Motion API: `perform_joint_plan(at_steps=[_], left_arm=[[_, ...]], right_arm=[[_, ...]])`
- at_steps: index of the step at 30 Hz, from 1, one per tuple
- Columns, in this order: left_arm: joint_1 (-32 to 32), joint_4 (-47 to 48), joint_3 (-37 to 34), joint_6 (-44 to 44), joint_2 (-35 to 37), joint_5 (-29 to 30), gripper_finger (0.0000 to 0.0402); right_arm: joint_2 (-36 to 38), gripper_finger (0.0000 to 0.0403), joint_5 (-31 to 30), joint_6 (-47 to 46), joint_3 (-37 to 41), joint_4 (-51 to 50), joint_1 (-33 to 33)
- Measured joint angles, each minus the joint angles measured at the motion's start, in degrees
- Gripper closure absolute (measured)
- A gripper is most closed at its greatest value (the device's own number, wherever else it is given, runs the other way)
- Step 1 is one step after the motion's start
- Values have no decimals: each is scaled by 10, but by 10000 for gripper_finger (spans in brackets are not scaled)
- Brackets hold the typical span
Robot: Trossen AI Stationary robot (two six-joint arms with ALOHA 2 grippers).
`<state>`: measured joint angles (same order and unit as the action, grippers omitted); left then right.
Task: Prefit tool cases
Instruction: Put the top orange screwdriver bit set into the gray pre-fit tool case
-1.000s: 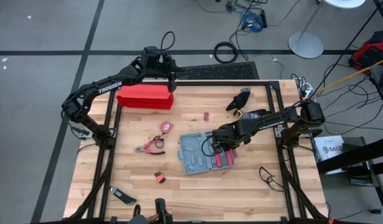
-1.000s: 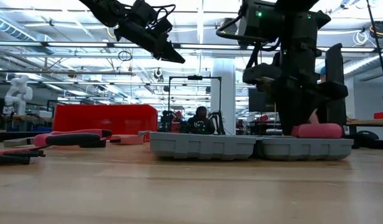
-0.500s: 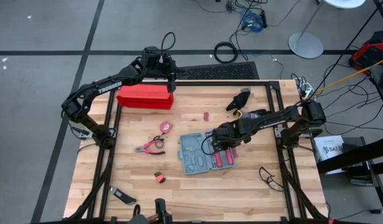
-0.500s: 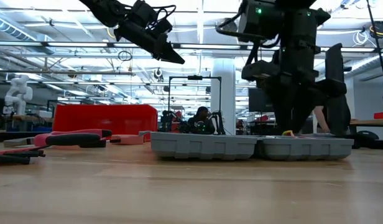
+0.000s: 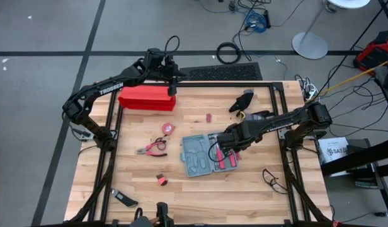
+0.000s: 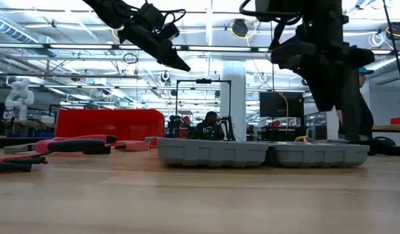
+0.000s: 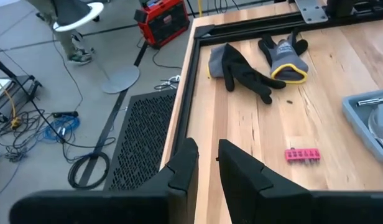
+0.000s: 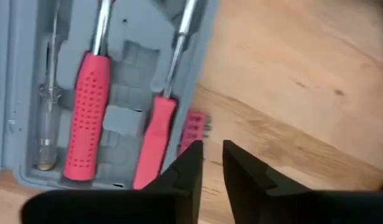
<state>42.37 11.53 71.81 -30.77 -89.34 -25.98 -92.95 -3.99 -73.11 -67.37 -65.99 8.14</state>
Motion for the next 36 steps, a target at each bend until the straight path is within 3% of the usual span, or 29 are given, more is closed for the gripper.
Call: perform_joint_plan(at_steps=[6,10,14,18,23,25,36], left_arm=[[0,8,0,0,0,0,333],[0,18,0,0,0,0,333],[0,27,0,-2,0,12,333],[0,30,0,-13,0,23,333],[2,30,0,-13,0,24,333],[4,31,0,-13,0,24,333],[23,32,0,-11,0,25,333]], right_arm=[[0,286,-13,-9,35,1,8],[-1,260,-79,-10,54,0,-1],[0,251,-132,36,55,31,-47],[-6,250,-154,142,54,155,-124],[-39,250,-103,298,54,377,-219],[-61,250,-77,328,53,419,-246],[-160,250,-15,363,3,406,-283]])
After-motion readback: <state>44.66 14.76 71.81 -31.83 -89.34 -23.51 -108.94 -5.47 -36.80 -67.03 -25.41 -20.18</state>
